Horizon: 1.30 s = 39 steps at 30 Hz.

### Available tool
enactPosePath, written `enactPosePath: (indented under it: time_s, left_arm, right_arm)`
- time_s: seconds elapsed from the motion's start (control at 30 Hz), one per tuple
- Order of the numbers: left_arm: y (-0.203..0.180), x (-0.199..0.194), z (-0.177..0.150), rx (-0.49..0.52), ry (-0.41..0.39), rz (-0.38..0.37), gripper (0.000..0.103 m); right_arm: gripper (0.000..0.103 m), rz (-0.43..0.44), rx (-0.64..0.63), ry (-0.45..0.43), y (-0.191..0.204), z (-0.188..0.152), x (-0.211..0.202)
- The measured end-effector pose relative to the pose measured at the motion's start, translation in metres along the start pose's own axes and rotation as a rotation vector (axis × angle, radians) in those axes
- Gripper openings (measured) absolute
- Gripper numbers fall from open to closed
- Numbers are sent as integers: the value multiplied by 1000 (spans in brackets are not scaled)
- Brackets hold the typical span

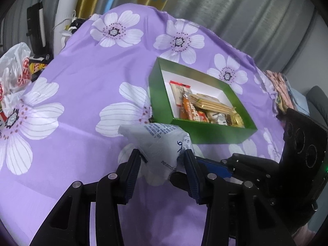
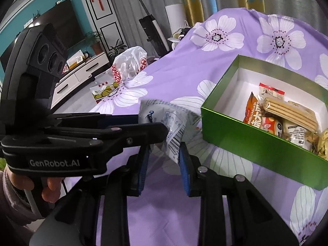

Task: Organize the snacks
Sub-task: 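Lift the white bag and carry it over the green box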

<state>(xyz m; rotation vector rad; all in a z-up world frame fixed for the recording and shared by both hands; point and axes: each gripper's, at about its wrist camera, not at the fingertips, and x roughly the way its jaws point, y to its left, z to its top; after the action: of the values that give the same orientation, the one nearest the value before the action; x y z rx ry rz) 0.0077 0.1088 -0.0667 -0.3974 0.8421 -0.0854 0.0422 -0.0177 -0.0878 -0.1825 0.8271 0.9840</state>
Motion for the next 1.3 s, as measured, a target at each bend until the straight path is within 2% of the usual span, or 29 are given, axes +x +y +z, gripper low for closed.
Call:
enactPosePath:
  time_s: [0.3, 0.53, 1.3]
  left_arm:
    - [-18, -20, -2, 34, -24, -6, 44]
    - [-43, -26, 1, 86, -31, -28, 44]
    - [-140, -3, 22, 265, -15, -117, 44]
  right_arm:
    - [28, -17, -7, -38, 8, -2, -24]
    - [28, -64, -9, -77, 8, -6, -50]
    - [28, -200, 100, -209, -45, -26, -124]
